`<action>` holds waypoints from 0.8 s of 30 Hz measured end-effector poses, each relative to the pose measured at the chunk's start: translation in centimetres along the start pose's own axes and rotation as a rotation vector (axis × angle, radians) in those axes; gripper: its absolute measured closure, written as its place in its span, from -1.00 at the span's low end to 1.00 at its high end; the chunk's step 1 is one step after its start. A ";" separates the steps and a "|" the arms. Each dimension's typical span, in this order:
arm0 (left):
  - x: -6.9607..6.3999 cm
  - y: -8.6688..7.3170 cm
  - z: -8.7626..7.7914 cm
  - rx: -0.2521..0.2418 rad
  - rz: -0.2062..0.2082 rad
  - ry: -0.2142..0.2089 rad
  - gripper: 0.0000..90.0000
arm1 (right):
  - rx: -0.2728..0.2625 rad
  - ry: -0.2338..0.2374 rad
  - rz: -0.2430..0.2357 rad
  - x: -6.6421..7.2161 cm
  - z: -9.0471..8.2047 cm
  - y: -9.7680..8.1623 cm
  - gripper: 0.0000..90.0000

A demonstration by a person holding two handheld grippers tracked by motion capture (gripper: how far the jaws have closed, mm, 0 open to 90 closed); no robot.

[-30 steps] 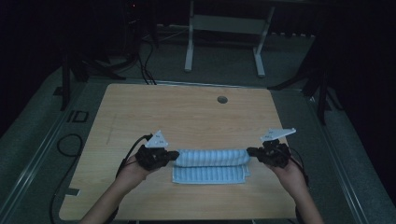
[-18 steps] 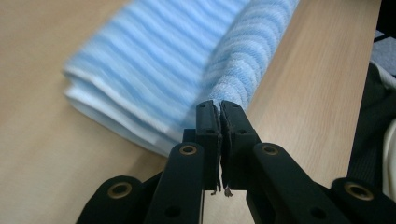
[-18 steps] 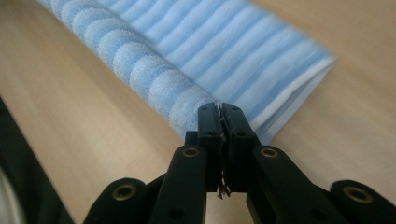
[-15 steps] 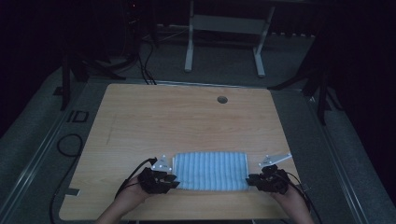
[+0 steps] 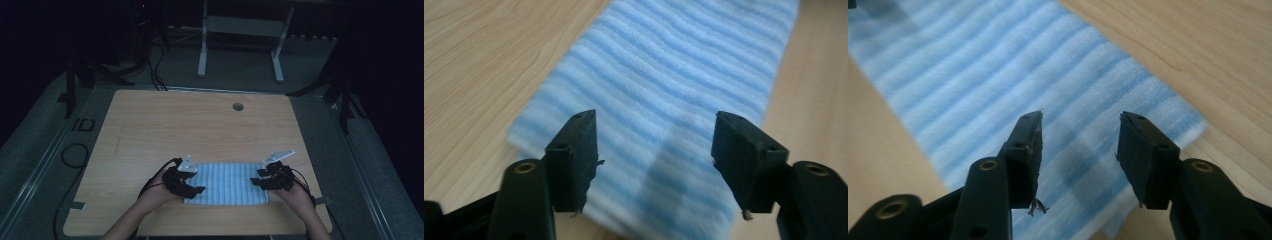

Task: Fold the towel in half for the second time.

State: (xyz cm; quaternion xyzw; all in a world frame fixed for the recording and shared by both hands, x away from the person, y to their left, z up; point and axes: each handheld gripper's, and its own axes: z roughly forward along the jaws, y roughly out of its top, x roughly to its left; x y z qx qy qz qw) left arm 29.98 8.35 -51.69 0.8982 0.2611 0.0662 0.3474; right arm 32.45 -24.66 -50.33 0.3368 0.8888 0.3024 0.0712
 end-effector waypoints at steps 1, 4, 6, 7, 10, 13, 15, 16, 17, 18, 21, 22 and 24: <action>0.0 0.0 0.0 0.000 0.000 0.000 -0.22 | 0.000 0.000 0.000 0.0 0.0 0.0 0.14; 1.2 0.0 1.8 0.035 -0.011 0.016 -0.22 | 0.037 -0.020 0.000 -1.1 1.8 0.0 0.11; 1.2 0.0 1.8 0.035 -0.011 0.016 -0.22 | 0.045 -0.033 0.002 -1.3 2.2 -0.1 0.11; 1.9 -0.2 2.3 0.045 -0.027 0.002 -0.22 | 0.045 -0.033 0.002 -1.3 2.2 -0.1 0.09; 2.9 -0.3 2.5 0.036 -0.045 -0.008 -0.23 | 0.050 -0.012 0.015 -2.0 3.1 -0.1 0.03; 3.7 -0.4 2.3 0.041 -0.041 0.000 -0.23 | 0.050 -0.002 0.019 -2.3 3.9 0.8 0.02; 4.5 -0.5 2.2 0.045 -0.040 0.004 -0.23 | 0.051 -0.002 0.018 -2.3 4.0 1.1 0.02; 4.8 -0.6 2.1 0.048 -0.038 0.007 -0.24 | 0.057 -0.002 0.012 -2.2 4.6 1.8 0.00; 5.2 -0.7 1.9 0.049 -0.038 0.014 -0.25 | 0.059 0.000 0.003 -2.2 4.9 2.3 0.00; 5.7 -0.7 1.8 0.051 -0.042 0.020 -0.25 | 0.062 -0.002 0.000 -2.1 5.2 2.7 -0.01; 7.1 -1.1 1.5 0.044 -0.062 0.037 -0.25 | 0.059 -0.002 -0.005 -2.1 6.1 4.0 -0.02; 7.8 -1.1 1.4 0.045 -0.072 0.052 -0.25 | 0.057 -0.005 -0.009 -2.1 6.4 4.3 -0.02; 8.2 -1.2 1.3 0.044 -0.081 0.061 -0.25 | 0.056 -0.008 -0.010 -2.1 6.7 4.6 -0.02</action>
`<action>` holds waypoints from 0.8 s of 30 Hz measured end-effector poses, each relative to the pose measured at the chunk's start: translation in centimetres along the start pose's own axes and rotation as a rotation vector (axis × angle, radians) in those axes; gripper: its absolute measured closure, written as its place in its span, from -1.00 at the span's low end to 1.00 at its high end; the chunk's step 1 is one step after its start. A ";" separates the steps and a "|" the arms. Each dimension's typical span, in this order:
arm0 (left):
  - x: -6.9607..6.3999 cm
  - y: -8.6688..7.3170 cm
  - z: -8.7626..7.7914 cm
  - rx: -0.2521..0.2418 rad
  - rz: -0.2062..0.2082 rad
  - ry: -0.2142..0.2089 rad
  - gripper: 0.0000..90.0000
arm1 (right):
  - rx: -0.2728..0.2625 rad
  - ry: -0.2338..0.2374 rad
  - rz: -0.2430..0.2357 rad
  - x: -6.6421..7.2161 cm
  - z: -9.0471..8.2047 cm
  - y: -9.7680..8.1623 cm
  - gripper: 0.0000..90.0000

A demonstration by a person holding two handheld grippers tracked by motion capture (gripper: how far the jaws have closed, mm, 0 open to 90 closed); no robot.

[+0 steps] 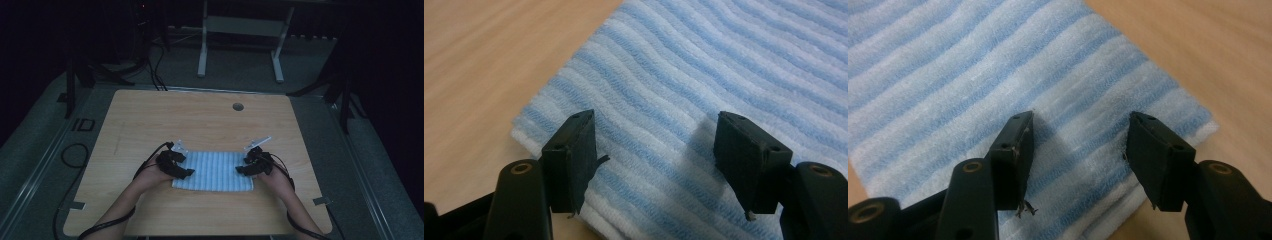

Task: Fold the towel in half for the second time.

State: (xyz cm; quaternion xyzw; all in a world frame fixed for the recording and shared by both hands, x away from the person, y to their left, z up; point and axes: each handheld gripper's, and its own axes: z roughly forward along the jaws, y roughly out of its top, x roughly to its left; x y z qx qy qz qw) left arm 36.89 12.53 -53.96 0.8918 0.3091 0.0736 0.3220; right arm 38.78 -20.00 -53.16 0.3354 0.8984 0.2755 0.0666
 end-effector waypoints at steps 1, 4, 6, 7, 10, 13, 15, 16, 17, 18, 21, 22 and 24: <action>0.3 0.0 0.0 0.005 -0.002 0.002 -0.25 | -0.002 -0.002 -0.001 -0.1 0.5 0.8 -0.03; 1.1 0.1 0.0 0.004 -0.013 0.022 -0.25 | -0.005 -0.004 -0.002 -0.5 1.0 1.6 -0.05; 1.2 0.2 0.0 0.005 -0.016 0.027 -0.25 | -0.007 -0.004 -0.003 -0.9 1.3 2.0 -0.06; 1.4 0.2 0.0 0.002 -0.022 0.025 -0.25 | -0.007 -0.004 -0.003 -0.9 1.3 2.0 -0.07; 1.5 0.3 0.0 0.003 -0.031 0.021 -0.25 | 0.001 -0.005 -0.004 -1.2 1.5 2.4 -0.10; 1.6 0.1 -0.2 -0.015 -0.051 0.011 -0.25 | -0.006 0.017 0.001 -1.7 1.5 2.5 -0.15; 1.6 0.1 -0.4 -0.022 -0.052 0.010 -0.26 | -0.011 0.029 0.008 -1.8 1.4 2.5 -0.25; 1.5 0.1 -0.6 -0.028 -0.058 0.008 -0.34 | -0.019 0.063 -0.010 -1.7 1.2 2.5 -0.43; 1.4 0.1 -0.8 -0.031 -0.055 0.005 -0.42 | -0.019 0.063 -0.010 -1.7 1.2 2.5 -0.43; 1.3 0.1 -1.0 -0.044 -0.051 -0.006 -0.45 | -0.026 0.061 -0.018 -1.5 1.0 2.4 -0.48; 1.1 0.2 -1.5 -0.050 -0.060 -0.013 -0.53 | -0.029 0.043 -0.043 -1.3 0.8 2.4 -0.59; 1.0 0.3 -1.7 -0.056 -0.070 -0.013 -0.58 | -0.041 0.042 -0.040 -1.1 0.6 2.4 -0.63; 0.7 0.3 -2.0 -0.074 -0.062 -0.005 -0.64 | -0.056 0.031 -0.041 -1.0 0.3 2.3 -0.65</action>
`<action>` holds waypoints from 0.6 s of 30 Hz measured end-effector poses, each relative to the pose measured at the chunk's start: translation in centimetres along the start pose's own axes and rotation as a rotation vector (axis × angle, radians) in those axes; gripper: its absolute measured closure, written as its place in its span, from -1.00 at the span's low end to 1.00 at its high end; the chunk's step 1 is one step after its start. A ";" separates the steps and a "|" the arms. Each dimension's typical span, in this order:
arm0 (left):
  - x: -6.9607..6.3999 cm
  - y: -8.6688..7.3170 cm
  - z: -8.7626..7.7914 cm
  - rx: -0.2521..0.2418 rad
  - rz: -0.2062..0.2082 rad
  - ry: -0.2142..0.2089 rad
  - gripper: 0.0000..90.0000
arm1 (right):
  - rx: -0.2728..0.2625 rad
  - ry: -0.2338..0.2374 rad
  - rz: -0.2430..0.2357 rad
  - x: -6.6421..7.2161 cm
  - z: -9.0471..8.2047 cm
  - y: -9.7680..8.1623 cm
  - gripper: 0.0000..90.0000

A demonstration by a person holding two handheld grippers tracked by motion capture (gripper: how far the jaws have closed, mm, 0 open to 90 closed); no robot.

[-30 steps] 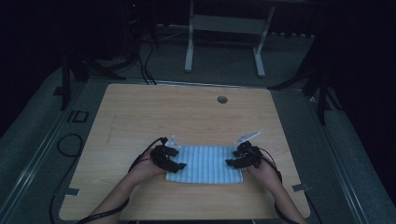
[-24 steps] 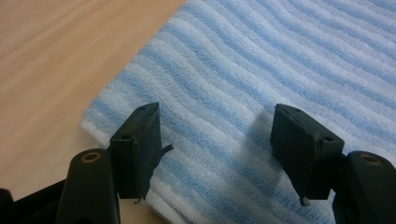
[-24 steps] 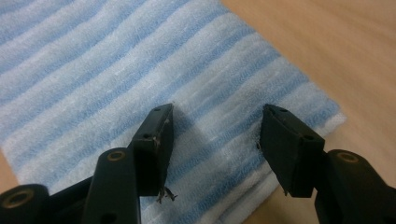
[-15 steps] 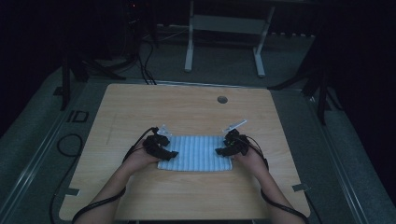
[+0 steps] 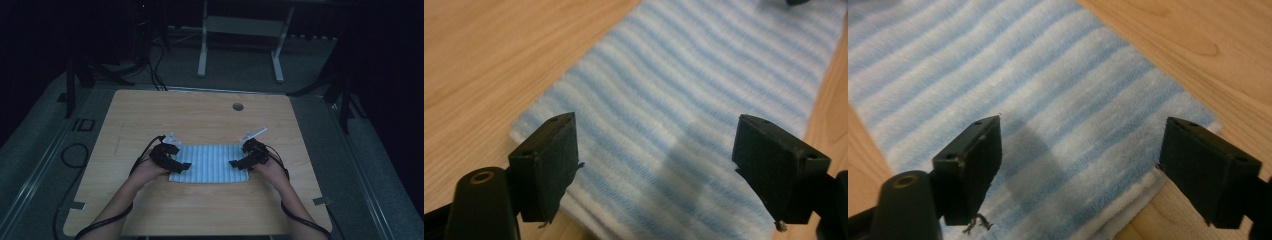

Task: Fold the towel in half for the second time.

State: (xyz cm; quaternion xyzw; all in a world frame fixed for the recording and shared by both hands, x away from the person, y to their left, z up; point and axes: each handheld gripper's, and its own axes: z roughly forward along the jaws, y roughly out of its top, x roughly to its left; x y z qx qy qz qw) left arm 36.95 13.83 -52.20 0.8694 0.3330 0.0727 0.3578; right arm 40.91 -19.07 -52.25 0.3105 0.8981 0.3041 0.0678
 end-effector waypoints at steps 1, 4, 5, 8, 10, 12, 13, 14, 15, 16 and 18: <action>-0.2 0.0 -0.1 -0.007 0.001 0.006 -0.66 | -0.005 -0.006 0.000 0.1 -0.1 0.0 -0.65; -0.6 -0.1 -0.4 -0.036 0.001 0.029 -0.70 | -0.041 -0.027 0.002 0.0 -0.7 -0.3 -0.69; -0.7 -0.1 -0.4 -0.043 0.000 0.030 -0.70 | -0.041 -0.027 0.002 0.0 -0.7 -0.3 -0.69; -0.9 -0.4 -0.7 -0.064 0.005 0.043 -0.81 | -0.070 -0.021 0.026 -0.3 -1.2 -0.7 -0.70; -1.0 -0.6 -0.9 -0.077 -0.002 0.042 -0.82 | -0.075 -0.030 0.024 -0.4 -1.4 -1.0 -0.70; -0.9 -0.8 -1.0 -0.082 -0.013 0.042 -0.83 | -0.083 -0.037 0.026 -0.6 -1.7 -1.3 -0.70; -0.9 -1.0 -1.1 -0.081 -0.014 0.040 -0.83 | -0.085 -0.038 0.032 -0.7 -1.8 -1.5 -0.70; -0.8 -1.3 -1.1 -0.084 -0.019 0.042 -0.84 | -0.091 -0.042 0.035 -0.8 -1.9 -1.7 -0.70; -0.8 -1.3 -1.1 -0.081 -0.020 0.046 -0.86 | -0.099 -0.039 0.043 -1.1 -2.1 -2.1 -0.70; -0.8 -1.5 -1.1 -0.088 -0.024 0.050 -0.86 | -0.100 -0.038 0.043 -1.2 -2.2 -2.2 -0.70; -0.7 -1.7 -1.2 -0.091 -0.030 0.050 -0.86 | -0.101 -0.044 0.051 -1.3 -2.3 -2.4 -0.70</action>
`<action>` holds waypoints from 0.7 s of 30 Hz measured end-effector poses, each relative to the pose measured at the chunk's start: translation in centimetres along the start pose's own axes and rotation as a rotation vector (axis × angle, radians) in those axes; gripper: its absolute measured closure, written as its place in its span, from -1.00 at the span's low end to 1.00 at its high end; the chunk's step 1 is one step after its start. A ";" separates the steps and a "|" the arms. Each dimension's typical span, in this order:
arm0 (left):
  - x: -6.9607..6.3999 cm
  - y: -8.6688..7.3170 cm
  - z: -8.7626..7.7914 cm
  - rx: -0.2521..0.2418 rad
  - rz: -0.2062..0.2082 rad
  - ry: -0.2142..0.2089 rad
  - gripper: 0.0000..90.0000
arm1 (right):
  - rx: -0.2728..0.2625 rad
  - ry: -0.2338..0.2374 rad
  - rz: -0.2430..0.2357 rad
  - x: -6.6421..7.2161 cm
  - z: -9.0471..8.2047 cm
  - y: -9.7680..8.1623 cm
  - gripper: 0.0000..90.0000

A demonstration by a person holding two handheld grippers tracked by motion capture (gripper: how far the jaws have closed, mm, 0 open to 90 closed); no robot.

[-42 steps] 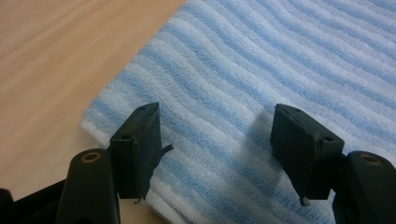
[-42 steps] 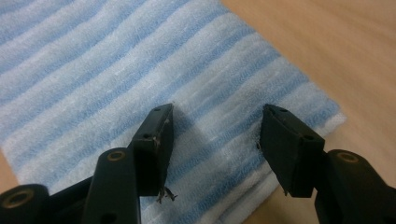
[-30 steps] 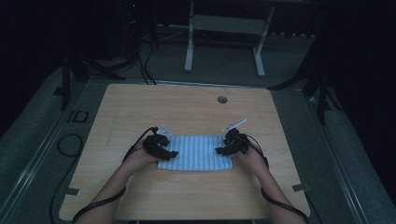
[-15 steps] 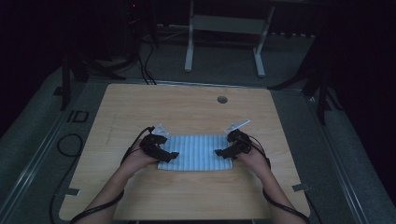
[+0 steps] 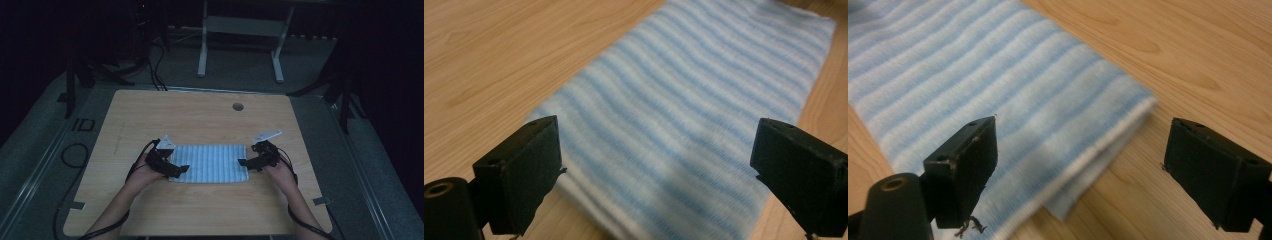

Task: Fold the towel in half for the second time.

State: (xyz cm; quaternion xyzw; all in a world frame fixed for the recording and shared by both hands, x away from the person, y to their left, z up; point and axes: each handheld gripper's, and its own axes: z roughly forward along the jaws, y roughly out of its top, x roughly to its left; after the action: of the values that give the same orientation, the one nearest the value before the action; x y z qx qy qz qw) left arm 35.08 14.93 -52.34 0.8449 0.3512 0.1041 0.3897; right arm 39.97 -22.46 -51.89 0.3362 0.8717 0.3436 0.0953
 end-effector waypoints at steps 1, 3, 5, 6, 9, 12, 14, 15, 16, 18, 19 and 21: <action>0.1 -0.2 -0.1 -0.008 -0.003 0.015 -0.86 | -0.016 0.000 0.008 -0.4 -0.3 -0.5 -0.70; 0.4 -0.7 -0.4 -0.019 -0.016 0.026 -0.86 | -0.030 -0.011 0.009 -0.6 -0.7 -0.9 -0.70; 0.4 -0.9 -0.5 -0.019 -0.018 0.030 -0.86 | -0.029 -0.011 0.009 -0.6 -0.9 -1.1 -0.70; 0.5 -1.1 -0.6 -0.013 -0.017 0.031 -0.86 | -0.036 -0.014 0.010 -0.8 -1.2 -1.4 -0.70; 0.6 -1.7 -1.0 -0.009 -0.022 0.037 -0.86 | -0.054 -0.015 0.017 -1.1 -1.9 -2.2 -0.70; 0.6 -2.0 -1.5 -0.014 -0.025 0.047 -0.86 | -0.055 -0.023 0.025 -1.5 -2.4 -2.9 -0.70; 0.7 -2.3 -2.0 -0.020 -0.032 0.047 -0.86 | -0.054 -0.033 0.040 -1.9 -3.0 -3.8 -0.70; 0.7 -2.5 -2.2 -0.027 -0.031 0.052 -0.86 | -0.054 -0.033 0.040 -1.9 -3.0 -3.8 -0.70; 0.7 -2.6 -2.4 -0.030 -0.033 0.054 -0.86 | -0.056 -0.034 0.046 -2.1 -3.2 -4.2 -0.70; 0.8 -3.1 -3.0 -0.033 -0.034 0.063 -0.86 | -0.062 -0.040 0.059 -2.3 -3.6 -4.9 -0.70; 0.8 -3.1 -3.0 -0.033 -0.034 0.063 -0.86 | -0.062 -0.040 0.059 -2.3 -3.6 -4.9 -0.70; 1.1 -3.8 -3.7 -0.038 -0.052 0.081 -0.86 | -0.076 -0.053 0.071 -2.6 -4.1 -5.9 -0.71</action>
State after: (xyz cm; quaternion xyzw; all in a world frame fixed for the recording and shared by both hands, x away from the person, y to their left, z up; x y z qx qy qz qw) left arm 32.26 19.59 -52.73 0.8229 0.3868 0.1348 0.3937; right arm 37.22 -29.49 -52.91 0.3719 0.8428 0.3706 0.1186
